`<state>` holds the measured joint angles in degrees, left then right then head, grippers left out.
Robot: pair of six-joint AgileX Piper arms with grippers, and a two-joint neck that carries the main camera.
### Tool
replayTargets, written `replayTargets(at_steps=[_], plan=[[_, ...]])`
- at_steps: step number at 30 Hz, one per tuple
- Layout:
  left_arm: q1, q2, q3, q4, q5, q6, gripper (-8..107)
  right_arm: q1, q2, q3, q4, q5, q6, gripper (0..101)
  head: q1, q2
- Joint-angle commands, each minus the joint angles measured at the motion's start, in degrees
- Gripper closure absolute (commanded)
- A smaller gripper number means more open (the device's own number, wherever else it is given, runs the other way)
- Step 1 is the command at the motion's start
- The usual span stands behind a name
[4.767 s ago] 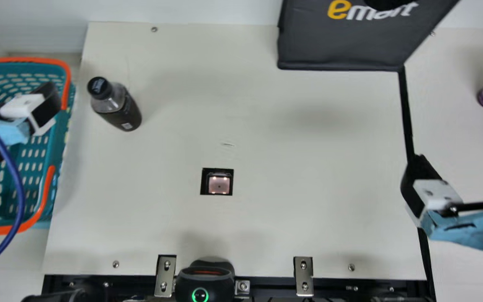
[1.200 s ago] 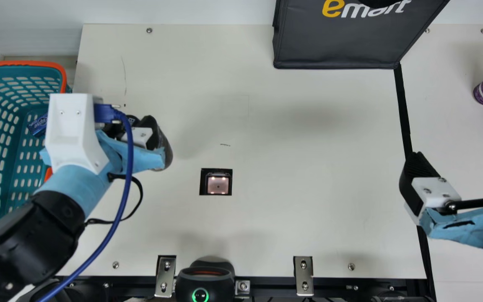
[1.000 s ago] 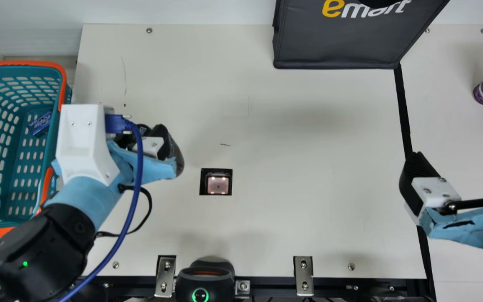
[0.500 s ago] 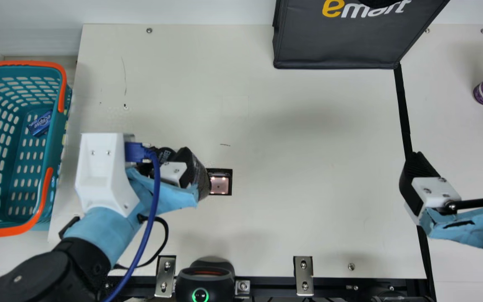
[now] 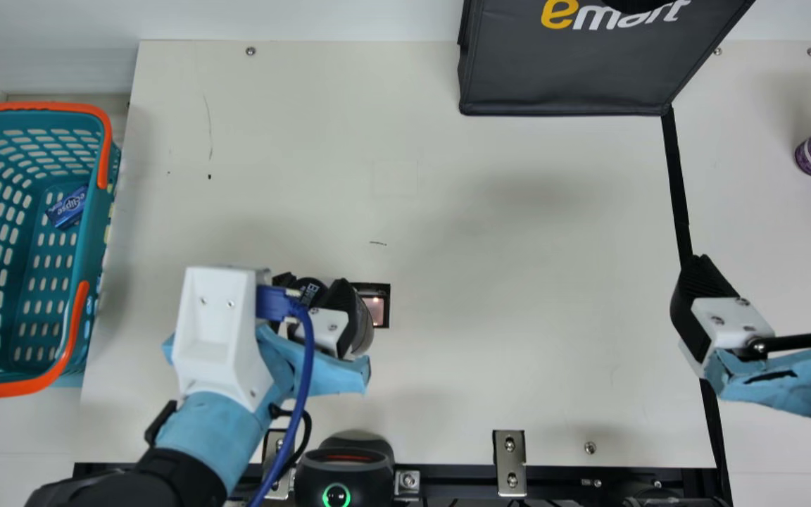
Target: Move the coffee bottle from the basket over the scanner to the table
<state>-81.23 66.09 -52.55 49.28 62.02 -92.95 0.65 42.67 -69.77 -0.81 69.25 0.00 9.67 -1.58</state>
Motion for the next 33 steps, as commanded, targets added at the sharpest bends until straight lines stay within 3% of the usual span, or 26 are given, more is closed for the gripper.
replayTargets(at_steps=[1, 11, 20, 33], plan=[[-1.83, 0.50, 0.07, 0.93, 0.74, -1.20, 107, 0.00, 0.00, 0.00, 0.00, 0.00, 0.00, 6, -1.75, 0.00], [-4.93, 3.22, 0.47, 2.42, 1.62, -3.34, 107, 0.00, 0.00, 0.00, 0.00, 0.00, 0.00, 6, -1.75, 0.00], [4.99, 7.81, -1.79, 3.00, -7.21, 1.92, 107, 0.00, 0.00, 0.00, 0.00, 0.00, 0.00, 6, -1.75, 0.00], [16.53, 20.78, -12.68, 2.69, -16.56, 7.71, 107, 0.00, 0.00, 0.00, 0.00, 0.00, 0.00, 6, -1.75, 0.00]])
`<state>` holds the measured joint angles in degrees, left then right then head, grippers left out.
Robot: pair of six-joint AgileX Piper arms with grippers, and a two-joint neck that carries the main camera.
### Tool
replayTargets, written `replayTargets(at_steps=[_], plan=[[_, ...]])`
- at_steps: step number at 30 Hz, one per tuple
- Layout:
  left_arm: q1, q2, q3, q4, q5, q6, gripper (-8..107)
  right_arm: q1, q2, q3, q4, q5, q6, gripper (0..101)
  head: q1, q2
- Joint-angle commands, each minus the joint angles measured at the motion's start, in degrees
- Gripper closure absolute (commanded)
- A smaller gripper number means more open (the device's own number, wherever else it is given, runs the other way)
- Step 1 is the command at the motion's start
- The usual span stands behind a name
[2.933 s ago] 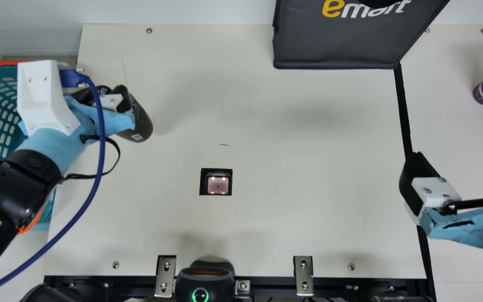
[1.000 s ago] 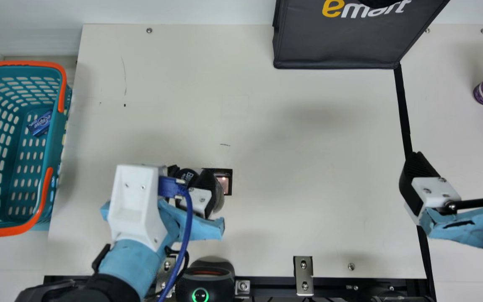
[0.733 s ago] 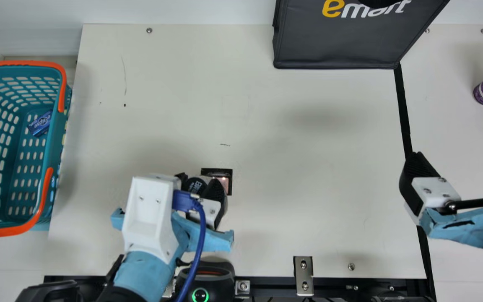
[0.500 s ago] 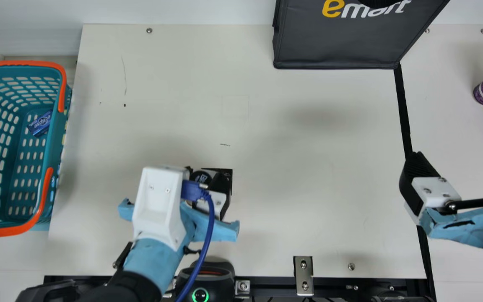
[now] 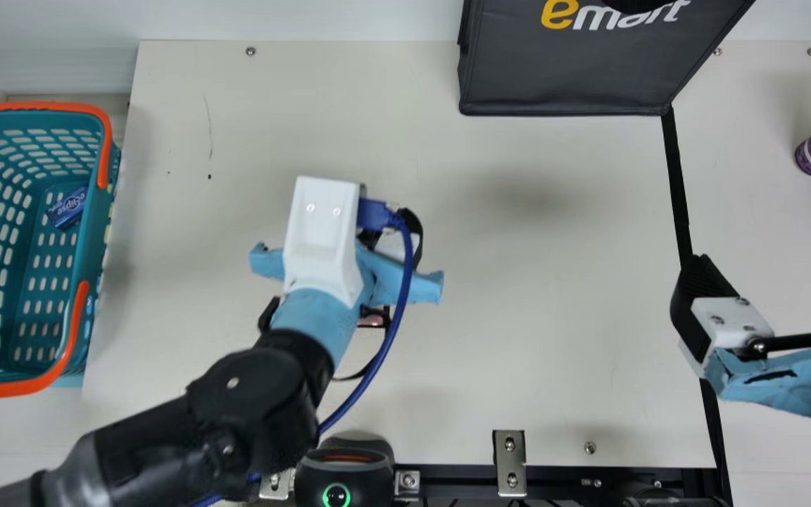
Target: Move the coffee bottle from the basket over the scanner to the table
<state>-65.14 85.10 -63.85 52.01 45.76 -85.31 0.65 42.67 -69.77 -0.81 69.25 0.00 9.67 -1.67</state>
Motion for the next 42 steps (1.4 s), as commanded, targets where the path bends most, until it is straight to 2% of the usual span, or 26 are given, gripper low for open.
replayTargets(at_steps=[1, 10, 17, 26, 30, 42], plan=[[0.69, 2.76, -2.31, -0.07, -0.52, 0.13, 107, 0.00, 0.00, 0.00, 0.00, 0.00, 0.00, 6, -1.75, 0.09], [0.53, 11.40, -9.25, 1.56, -1.08, -2.81, 107, 0.00, 0.00, 0.00, 0.00, 0.00, 0.00, 6, -1.75, 0.09], [-0.02, 16.13, -12.46, 3.44, -1.38, -7.09, 107, 0.00, 0.00, 0.00, 0.00, 0.00, 0.00, 6, -1.75, 0.09], [-0.08, 18.55, -13.82, 3.23, -2.30, -9.60, 77, 0.00, 0.00, 0.00, 0.00, 0.00, 0.00, 6, -1.75, 0.09], [0.25, 19.12, -13.93, 2.41, -2.99, -10.00, 104, 0.00, 0.00, 0.00, 0.00, 0.00, 0.00, 6, -1.75, 0.09], [1.94, 17.72, -13.20, -1.77, -7.64, -8.69, 64, 0.00, 0.00, 0.00, 0.00, 0.05, 0.00, 6, -1.75, 0.09]])
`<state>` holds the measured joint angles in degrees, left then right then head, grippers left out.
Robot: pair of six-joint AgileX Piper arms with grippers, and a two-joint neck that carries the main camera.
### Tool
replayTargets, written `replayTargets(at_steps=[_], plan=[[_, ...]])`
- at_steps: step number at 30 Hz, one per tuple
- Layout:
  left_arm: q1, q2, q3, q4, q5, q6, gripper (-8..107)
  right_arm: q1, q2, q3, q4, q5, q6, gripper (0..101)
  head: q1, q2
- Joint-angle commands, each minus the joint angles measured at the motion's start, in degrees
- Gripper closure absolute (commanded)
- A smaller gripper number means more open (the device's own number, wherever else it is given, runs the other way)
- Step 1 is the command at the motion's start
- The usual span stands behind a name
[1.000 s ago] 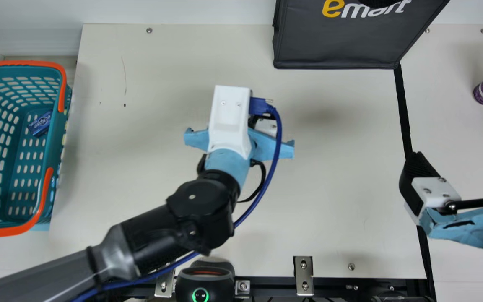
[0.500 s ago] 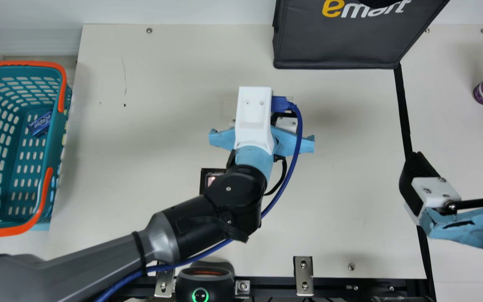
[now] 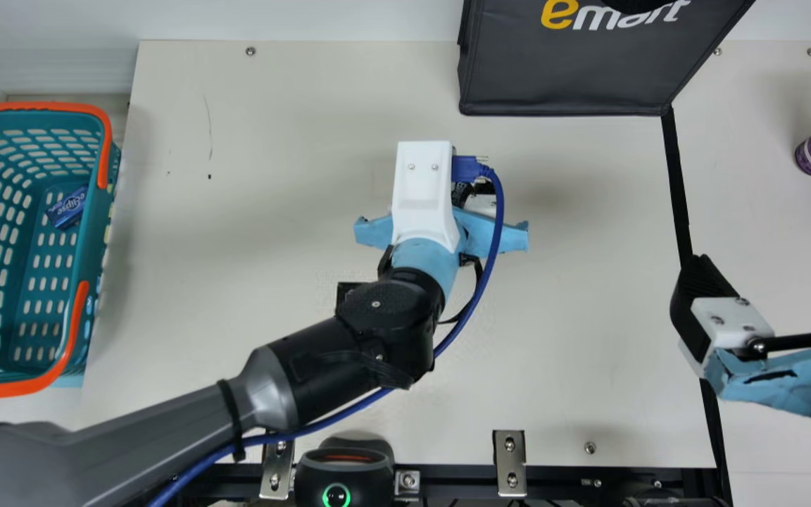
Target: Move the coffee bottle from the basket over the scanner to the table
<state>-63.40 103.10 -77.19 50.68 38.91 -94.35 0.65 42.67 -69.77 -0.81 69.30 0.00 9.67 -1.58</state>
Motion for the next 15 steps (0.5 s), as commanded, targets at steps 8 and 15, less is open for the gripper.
replayTargets(at_steps=[8, 15], plan=[[2.85, -3.09, 1.18, -4.90, -5.43, 4.60, 37, 0.00, 0.00, 0.00, 0.00, 0.00, 0.00, 6, -1.75, 0.00], [4.55, -5.12, 1.37, -7.46, -7.15, 9.69, 13, 0.00, 0.00, 0.00, 0.00, 0.00, 0.00, 6, -1.75, 0.00]])
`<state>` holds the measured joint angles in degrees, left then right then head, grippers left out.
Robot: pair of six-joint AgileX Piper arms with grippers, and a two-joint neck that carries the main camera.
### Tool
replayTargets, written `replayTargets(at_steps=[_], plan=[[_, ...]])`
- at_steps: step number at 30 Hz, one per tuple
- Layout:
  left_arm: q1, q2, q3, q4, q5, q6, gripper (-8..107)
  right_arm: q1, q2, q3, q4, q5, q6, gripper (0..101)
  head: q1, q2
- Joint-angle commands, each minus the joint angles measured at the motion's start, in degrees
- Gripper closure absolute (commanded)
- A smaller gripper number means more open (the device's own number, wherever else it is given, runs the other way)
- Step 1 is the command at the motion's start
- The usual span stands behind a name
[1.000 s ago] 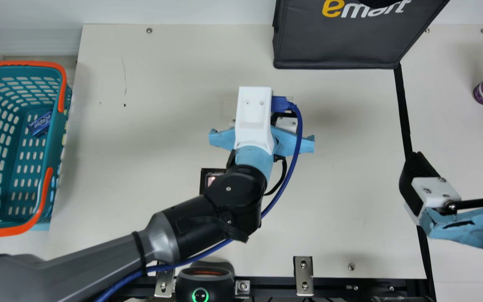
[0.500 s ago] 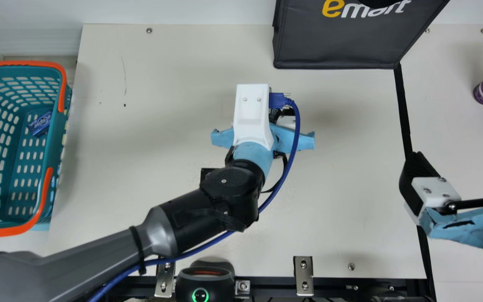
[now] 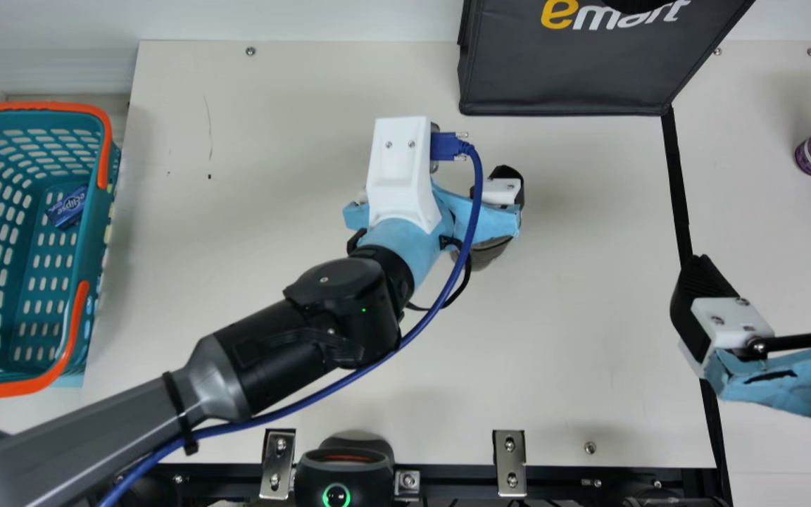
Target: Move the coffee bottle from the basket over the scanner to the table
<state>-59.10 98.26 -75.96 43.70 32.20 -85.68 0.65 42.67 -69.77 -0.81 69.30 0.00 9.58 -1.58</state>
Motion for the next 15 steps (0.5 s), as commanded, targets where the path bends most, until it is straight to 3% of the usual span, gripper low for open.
replayTargets(at_steps=[1, 7, 15], plan=[[0.62, -0.75, 0.31, -1.31, -0.96, 2.02, 10, 0.00, 0.00, 0.00, 0.00, 0.00, 0.00, 6, -1.66, 0.00], [4.50, -5.87, 3.83, -9.06, -5.94, 10.55, 9, 0.00, 0.00, 0.00, 0.00, 0.00, 0.00, 6, -1.66, 0.00], [11.79, -16.51, 11.47, -23.48, -10.58, 30.95, 9, 0.00, 0.00, 0.00, 0.00, 0.00, 0.00, 6, -1.66, 0.00]])
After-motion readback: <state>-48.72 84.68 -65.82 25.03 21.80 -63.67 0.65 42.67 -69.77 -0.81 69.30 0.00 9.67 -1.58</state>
